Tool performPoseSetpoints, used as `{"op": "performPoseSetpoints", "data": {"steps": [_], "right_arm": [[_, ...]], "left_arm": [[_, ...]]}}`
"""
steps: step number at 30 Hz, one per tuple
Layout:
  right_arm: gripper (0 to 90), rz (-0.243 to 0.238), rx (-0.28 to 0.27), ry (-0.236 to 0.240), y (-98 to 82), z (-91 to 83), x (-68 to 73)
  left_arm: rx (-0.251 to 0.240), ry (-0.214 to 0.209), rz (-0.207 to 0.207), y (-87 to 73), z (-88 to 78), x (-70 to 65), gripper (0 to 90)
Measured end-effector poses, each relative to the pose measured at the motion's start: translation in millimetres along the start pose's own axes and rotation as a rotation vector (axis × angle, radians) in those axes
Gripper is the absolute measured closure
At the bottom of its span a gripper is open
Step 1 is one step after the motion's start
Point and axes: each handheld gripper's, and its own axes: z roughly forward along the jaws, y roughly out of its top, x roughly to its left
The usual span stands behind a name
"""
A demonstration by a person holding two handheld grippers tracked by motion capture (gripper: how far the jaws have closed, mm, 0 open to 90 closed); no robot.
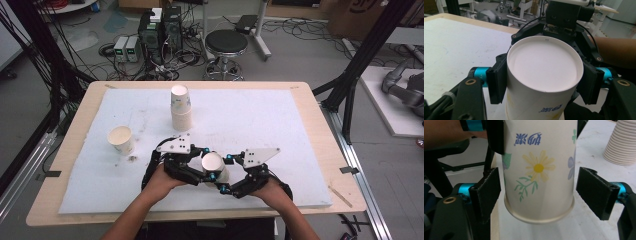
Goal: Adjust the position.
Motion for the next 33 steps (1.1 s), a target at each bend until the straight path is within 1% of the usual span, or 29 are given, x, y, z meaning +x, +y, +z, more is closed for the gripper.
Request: {"op": "performPoseSetpoints", "data": {"steps": [3,5,7,9,11,13,15,16,17,18,19,22,25,27,29,33], "right_arm": [[20.6,0.0,0.004,0.008,-0.7,1.7,0.0],[20.8,0.001,0.004,0.013,-1.4,3.1,-0.3],[26.6,0.003,0.005,0.032,-2.5,3.3,-0.4],[27.2,0.014,-0.006,0.037,-3.5,3.2,-1.3],[28.7,0.014,-0.012,0.045,-4.0,3.1,-2.5],[30.4,0.012,-0.005,0.045,-3.8,2.9,-2.5],[31.7,-0.001,0.003,0.046,-3.6,3.1,-2.5],[32.1,-0.004,0.011,0.05,-3.5,3.2,-1.9],[32.3,-0.003,0.015,0.049,-3.2,3.0,-1.8],[32.6,-0.004,0.02,0.046,-3.0,2.5,-2.0],[32.7,-0.011,0.022,0.042,-2.8,2.2,-2.6],[33.3,-0.031,0.048,0.025,-1.7,1.1,-2.9],[33.2,-0.044,0.073,0.004,-0.1,0.0,-3.2],[33.2,-0.048,0.095,-0.005,1.5,-0.6,-4.1],[33.2,-0.061,0.119,-0.017,4.0,-0.4,-4.8],[33.1,-0.099,0.174,-0.02,10.2,0.9,-5.3]], "left_arm": [[-0.012,-0.016,-0.007,-0.4,1.4,-0.3,34.5],[-0.015,-0.015,-0.007,-0.6,1.3,-0.2,34.5],[-0.025,-0.021,-0.017,-1.1,1.1,-0.2,34.6],[-0.029,-0.022,-0.018,-1.7,0.5,0.2,34.7],[-0.029,-0.021,-0.018,-2.2,0.1,0.3,34.7],[-0.028,-0.022,-0.018,-2.7,0.5,-0.4,34.8],[-0.01,-0.022,0.001,-2.6,0.3,-1.0,34.5],[-0.001,-0.014,0.016,-2.4,0.4,-1.9,34.0],[0.01,0.004,0.026,-1.9,0.4,-2.9,29.4],[0.017,0.018,0.018,-1.4,0.6,-3.7,21.5],[0.025,0.02,0.019,-0.9,0.2,-3.9,16.6],[0.041,0.02,0.035,1.1,-3.8,-4.4,16.2],[0.061,0.036,0.037,4.0,-8.2,-4.5,16.3],[0.08,0.038,0.047,6.7,-11.1,-3.7,16.2],[0.091,0.04,0.047,9.1,-12.5,-3.6,16.2],[0.136,0.044,0.063,15.0,-14.5,-1.7,16.3]]}}
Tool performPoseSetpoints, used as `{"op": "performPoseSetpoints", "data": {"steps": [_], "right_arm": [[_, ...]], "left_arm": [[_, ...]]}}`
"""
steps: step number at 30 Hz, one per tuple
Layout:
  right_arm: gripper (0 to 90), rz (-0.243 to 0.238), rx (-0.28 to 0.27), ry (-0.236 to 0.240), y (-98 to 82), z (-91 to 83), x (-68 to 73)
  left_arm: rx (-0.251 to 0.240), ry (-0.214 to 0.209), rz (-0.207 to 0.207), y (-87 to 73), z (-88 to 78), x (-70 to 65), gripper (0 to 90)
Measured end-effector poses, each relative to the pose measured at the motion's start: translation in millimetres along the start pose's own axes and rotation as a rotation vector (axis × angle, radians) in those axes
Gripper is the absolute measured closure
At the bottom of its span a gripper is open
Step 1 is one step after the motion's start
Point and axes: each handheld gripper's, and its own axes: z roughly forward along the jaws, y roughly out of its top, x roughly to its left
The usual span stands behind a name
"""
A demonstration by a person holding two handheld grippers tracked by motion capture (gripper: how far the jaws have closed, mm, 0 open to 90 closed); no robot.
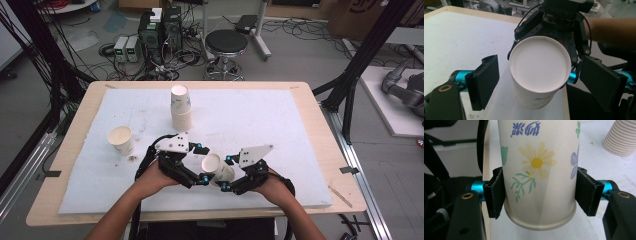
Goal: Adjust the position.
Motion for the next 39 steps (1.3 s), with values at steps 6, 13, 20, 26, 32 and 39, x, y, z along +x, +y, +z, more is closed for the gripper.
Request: {"op": "performPoseSetpoints", "data": {"steps": [6,13,20,26,32,39], "right_arm": [[33.1,-0.049,0.087,-0.007,7.4,0.9,1.4],[33.0,-0.094,0.165,-0.006,18.2,0.3,3.3],[33.0,-0.127,0.251,-0.016,26.7,2.4,3.7],[32.9,-0.135,0.282,-0.008,30.1,5.0,5.1],[32.9,-0.13,0.299,0.0,29.4,6.1,5.7],[32.9,-0.128,0.328,0.018,28.3,6.9,4.7]], "left_arm": [[0.073,-0.018,0.03,5.5,2.0,0.4,16.3],[0.127,-0.023,0.042,5.8,6.6,0.2,16.3],[0.159,-0.019,0.04,5.2,8.3,0.9,16.7],[0.189,-0.029,0.04,3.9,12.0,1.5,19.7],[0.206,-0.04,0.039,3.0,13.8,3.1,24.0],[0.224,-0.08,0.053,1.6,15.4,3.6,34.4]]}}
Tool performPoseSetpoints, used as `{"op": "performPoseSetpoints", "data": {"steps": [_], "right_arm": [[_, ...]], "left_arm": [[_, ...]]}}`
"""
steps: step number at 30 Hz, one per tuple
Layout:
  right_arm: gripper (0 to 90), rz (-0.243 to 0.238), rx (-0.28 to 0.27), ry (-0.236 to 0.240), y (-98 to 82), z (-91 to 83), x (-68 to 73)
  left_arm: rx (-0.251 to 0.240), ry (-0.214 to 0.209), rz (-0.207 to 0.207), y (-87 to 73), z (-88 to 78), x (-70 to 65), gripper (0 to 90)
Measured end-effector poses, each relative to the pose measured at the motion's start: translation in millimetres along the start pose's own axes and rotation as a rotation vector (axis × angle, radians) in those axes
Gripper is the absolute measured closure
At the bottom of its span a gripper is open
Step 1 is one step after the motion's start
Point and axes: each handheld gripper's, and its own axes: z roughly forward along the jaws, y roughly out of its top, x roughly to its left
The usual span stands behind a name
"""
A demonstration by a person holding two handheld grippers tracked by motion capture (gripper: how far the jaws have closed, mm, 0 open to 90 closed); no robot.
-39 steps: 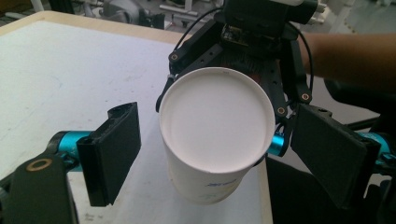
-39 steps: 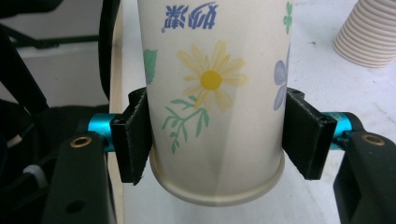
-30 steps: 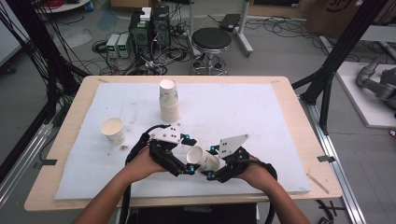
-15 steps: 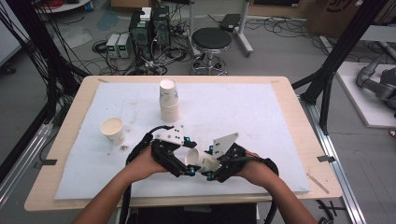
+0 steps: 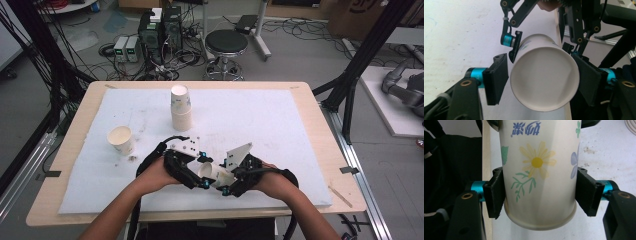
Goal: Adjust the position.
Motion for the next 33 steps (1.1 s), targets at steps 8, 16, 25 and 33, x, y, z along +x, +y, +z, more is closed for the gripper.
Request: {"op": "performPoseSetpoints", "data": {"steps": [8,16,25,33], "right_arm": [[24.2,0.015,-0.034,-0.013,-2.9,0.1,-0.9],[20.6,0.108,-0.225,-0.012,-15.2,-16.1,-3.9],[20.6,0.162,-0.35,-0.072,-23.7,-30.7,-3.3],[20.0,0.232,-0.479,-0.118,-43.7,-34.6,0.6]], "left_arm": [[-0.002,0.018,-0.005,-1.4,-1.3,0.5,36.0],[-0.082,0.032,-0.037,-11.4,-9.2,1.8,36.2],[-0.185,0.076,-0.077,-25.1,-17.2,3.8,36.2],[-0.29,0.129,-0.087,-38.2,-21.9,0.8,36.3]]}}
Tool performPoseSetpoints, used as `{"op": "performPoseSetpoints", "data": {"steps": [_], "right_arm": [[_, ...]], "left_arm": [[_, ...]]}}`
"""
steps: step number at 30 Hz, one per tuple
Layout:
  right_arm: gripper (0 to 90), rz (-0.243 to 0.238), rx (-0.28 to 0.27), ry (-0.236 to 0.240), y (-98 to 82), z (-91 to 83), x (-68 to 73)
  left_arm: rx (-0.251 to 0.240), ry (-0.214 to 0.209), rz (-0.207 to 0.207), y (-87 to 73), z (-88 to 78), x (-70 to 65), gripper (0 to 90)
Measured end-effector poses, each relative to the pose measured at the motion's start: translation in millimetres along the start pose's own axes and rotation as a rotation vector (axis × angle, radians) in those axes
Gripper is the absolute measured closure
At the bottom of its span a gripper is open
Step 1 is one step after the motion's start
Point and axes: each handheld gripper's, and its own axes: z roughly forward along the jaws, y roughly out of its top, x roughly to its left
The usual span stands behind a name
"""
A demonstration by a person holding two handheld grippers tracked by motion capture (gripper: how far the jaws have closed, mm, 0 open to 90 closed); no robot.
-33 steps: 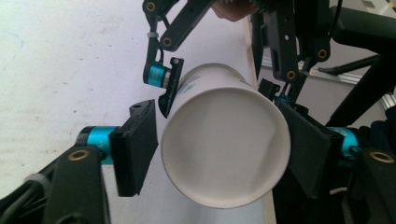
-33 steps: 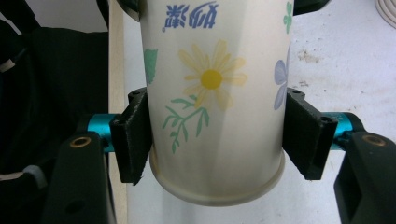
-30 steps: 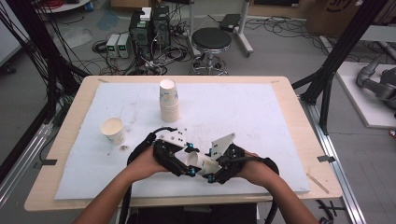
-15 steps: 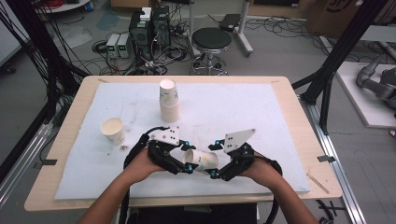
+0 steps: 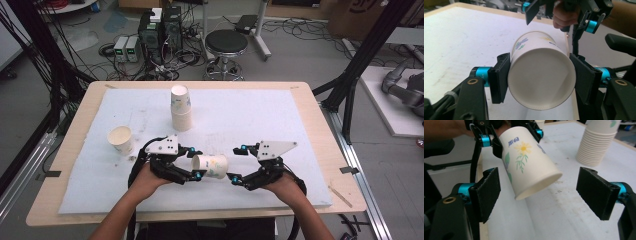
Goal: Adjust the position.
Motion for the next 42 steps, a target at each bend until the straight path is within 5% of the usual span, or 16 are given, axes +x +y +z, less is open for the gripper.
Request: {"op": "performPoseSetpoints", "data": {"steps": [10,18,42], "right_arm": [[19.9,0.06,-0.053,-0.008,-25.2,-0.5,1.6],[20.0,0.065,-0.05,0.022,-31.2,3.1,1.6],[20.1,0.045,-0.109,0.141,-25.3,12.0,9.7]], "left_arm": [[-0.071,0.01,-0.018,-9.6,-1.8,-1.3,36.2],[-0.116,-0.036,-0.009,-6.7,-2.2,-5.0,36.3],[-0.131,-0.148,0.025,0.3,7.2,-17.0,36.5]]}}
